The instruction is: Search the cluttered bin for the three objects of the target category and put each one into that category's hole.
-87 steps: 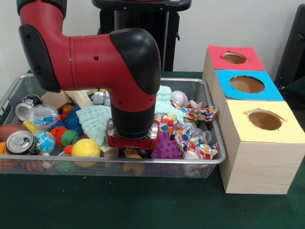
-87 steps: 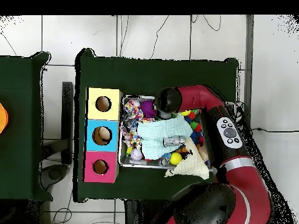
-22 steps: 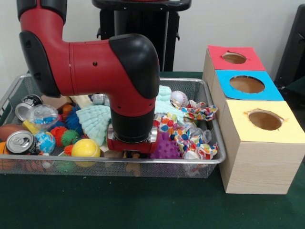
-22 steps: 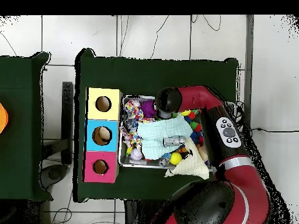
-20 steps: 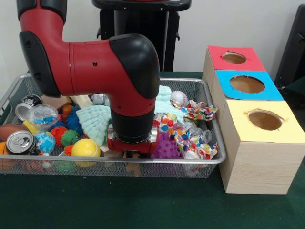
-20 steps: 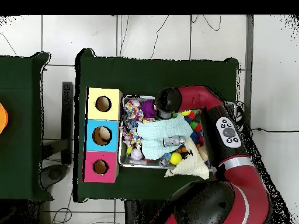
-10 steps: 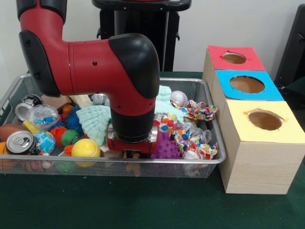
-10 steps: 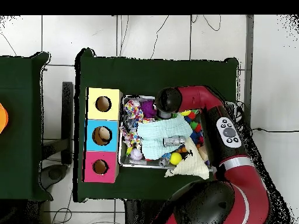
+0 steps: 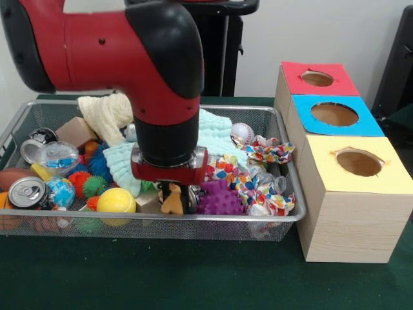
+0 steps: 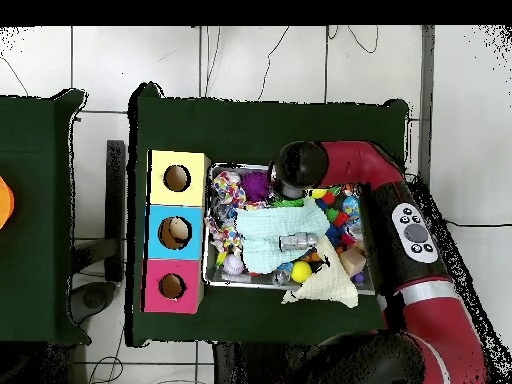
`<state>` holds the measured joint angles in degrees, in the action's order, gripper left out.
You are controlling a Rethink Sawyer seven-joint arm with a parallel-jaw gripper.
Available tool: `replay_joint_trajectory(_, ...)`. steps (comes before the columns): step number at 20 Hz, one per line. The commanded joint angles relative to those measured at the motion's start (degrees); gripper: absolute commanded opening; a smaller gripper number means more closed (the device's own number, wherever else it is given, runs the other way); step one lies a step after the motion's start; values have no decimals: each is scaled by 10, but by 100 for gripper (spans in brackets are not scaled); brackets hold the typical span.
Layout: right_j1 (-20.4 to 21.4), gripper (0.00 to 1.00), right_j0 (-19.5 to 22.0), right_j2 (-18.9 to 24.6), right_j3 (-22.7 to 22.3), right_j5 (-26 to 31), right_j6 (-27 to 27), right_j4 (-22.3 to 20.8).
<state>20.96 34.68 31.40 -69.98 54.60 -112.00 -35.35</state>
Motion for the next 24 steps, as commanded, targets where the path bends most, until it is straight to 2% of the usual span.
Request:
replay_joint_trajectory(1, 78, 0, 12, 31, -38, 93, 141, 43)
replay_joint_trajectory(9, 129, 0, -1, 23, -87, 95, 101, 73)
replay_joint_trajectory(16, 199, 0, -23, 12, -162, 86, 40, 113)
replay_joint_trajectory(24, 239, 0, -30, 2, -228, 58, 19, 145)
